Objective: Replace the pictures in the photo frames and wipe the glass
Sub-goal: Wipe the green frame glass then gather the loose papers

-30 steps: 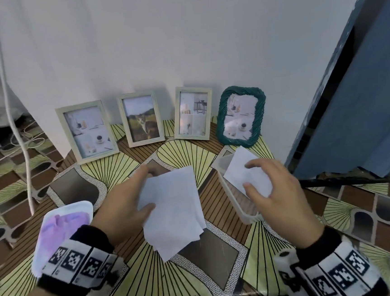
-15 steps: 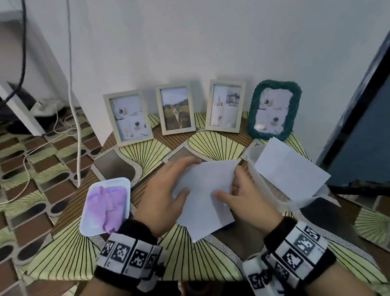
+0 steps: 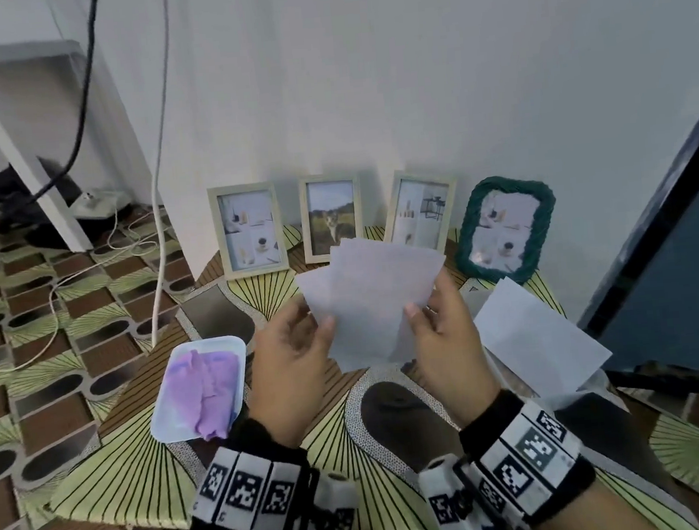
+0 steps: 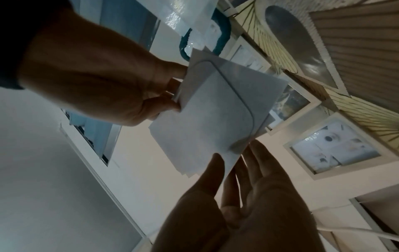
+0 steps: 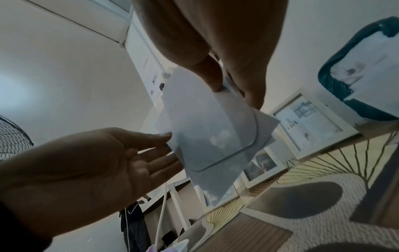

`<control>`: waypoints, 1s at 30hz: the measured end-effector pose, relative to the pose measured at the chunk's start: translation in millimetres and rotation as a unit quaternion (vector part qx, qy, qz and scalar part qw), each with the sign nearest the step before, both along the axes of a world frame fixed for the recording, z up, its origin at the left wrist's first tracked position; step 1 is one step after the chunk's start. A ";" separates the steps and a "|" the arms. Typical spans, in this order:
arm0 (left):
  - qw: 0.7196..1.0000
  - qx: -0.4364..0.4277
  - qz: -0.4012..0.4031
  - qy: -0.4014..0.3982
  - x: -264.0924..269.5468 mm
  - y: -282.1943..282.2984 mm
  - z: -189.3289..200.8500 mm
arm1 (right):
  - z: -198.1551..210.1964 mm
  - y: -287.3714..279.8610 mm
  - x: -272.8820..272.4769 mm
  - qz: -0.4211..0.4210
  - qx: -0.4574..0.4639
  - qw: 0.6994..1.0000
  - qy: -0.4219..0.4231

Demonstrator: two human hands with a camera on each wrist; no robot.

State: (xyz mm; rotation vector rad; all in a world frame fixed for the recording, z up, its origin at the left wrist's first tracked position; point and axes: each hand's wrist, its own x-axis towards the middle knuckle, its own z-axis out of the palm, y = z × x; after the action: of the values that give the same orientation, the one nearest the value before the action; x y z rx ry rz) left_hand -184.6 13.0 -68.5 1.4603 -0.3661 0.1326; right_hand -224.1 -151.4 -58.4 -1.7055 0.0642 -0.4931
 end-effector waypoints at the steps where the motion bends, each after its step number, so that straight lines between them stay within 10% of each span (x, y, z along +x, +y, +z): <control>1: 1.000 -0.016 -0.022 -0.001 -0.7 -2.1 1.2 | 0.8 0.6 2.3 -0.002 0.001 1.000 -0.005; 30: 0.980 0.025 -0.146 0.135 7.6 -12.5 -43.8 | -42.5 1.9 4.9 0.006 -0.027 0.992 0.123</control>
State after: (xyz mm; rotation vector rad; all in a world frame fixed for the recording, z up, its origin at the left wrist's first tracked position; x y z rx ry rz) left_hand -177.0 0.5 -112.3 1.4354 -0.3590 -0.3117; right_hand -219.2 -149.5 -100.9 -1.8117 0.2214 -0.2757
